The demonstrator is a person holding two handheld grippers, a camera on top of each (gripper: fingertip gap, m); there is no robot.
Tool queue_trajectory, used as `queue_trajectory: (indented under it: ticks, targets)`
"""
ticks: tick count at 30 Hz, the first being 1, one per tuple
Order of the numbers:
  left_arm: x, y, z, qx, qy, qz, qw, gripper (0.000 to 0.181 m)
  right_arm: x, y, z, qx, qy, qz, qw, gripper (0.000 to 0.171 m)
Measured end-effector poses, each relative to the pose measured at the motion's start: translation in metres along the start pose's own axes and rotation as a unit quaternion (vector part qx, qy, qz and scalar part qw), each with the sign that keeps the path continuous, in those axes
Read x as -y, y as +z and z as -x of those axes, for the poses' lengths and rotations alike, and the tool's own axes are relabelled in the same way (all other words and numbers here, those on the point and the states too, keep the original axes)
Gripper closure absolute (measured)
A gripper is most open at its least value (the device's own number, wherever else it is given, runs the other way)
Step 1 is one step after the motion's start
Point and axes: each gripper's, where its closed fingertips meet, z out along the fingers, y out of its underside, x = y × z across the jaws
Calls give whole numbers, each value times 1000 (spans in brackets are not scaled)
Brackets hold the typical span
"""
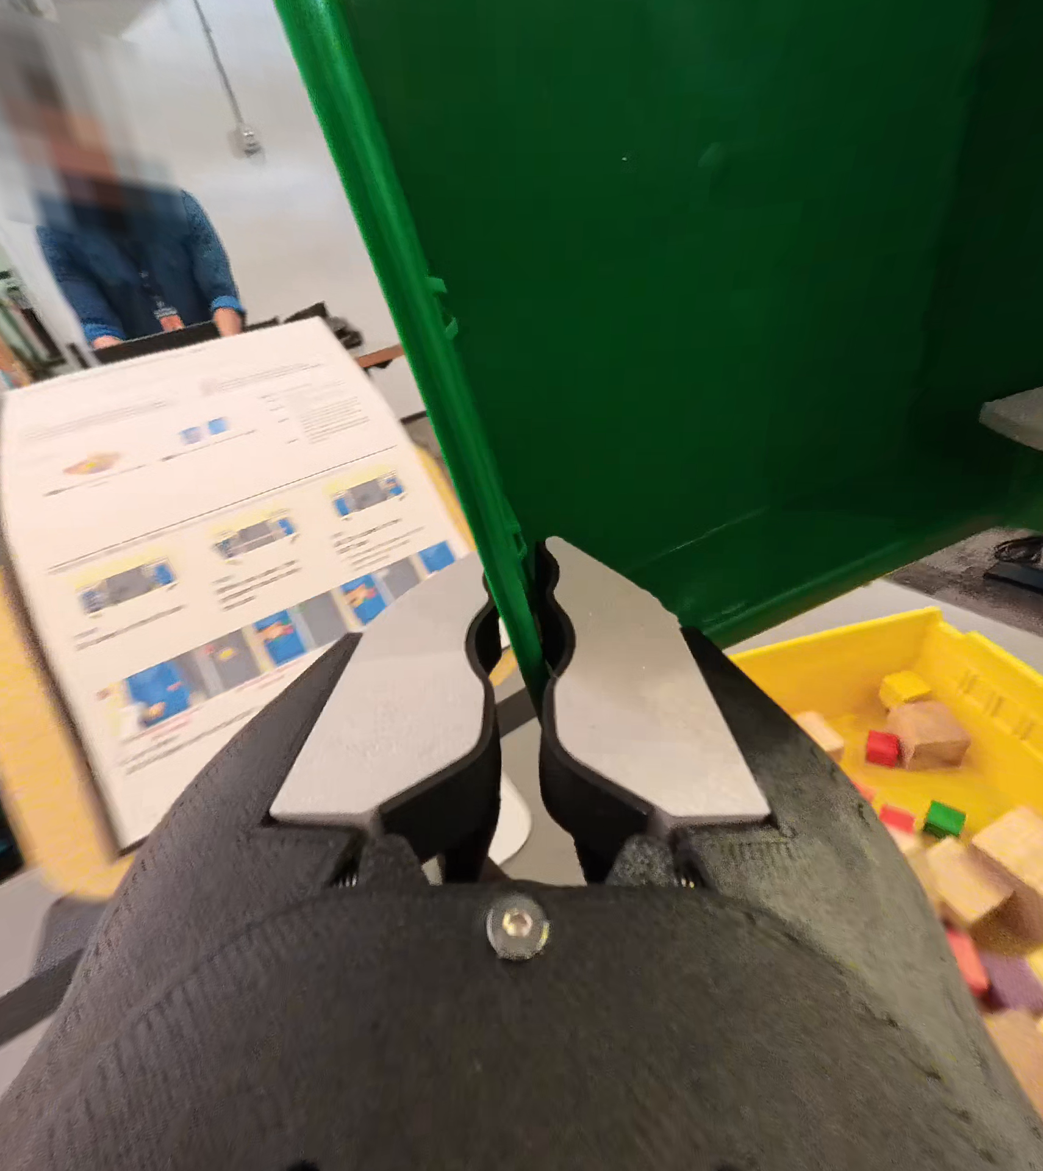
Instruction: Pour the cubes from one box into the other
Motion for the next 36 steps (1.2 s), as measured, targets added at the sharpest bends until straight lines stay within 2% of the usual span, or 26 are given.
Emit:
queue_trajectory:
  ticks: [3,7,12,16,19,25,30,32,34,36]
  targets:
    - [-11,-47,45,38,3,31,999,174,7,12,62,47,28,6,998,158]
    - [-54,-111,106,93,-12,99,991,174,-5,29,157,118,55,39,991,157]
    - [-130,-191,169,155,-54,208,964,174,-48,49,276,221,94,120,963,158]
    - [-191,-234,197,172,-89,289,938,172,-91,57,346,272,104,196,936,159]
    - [-228,-253,212,172,-117,340,917,172,-118,60,383,296,111,245,917,158]
    - [-279,-265,228,142,-168,415,883,167,-155,66,422,327,101,335,878,155]
    - [-300,-261,238,124,-172,460,863,161,-185,68,443,350,87,418,834,148]
    - [-306,-259,247,122,-168,474,856,162,-190,66,452,364,101,433,818,145]
    - [-316,-259,251,115,-160,502,842,162,-198,59,460,381,70,454,803,137]
    - [-331,-263,256,106,-151,533,826,163,-199,59,466,385,69,457,799,134]
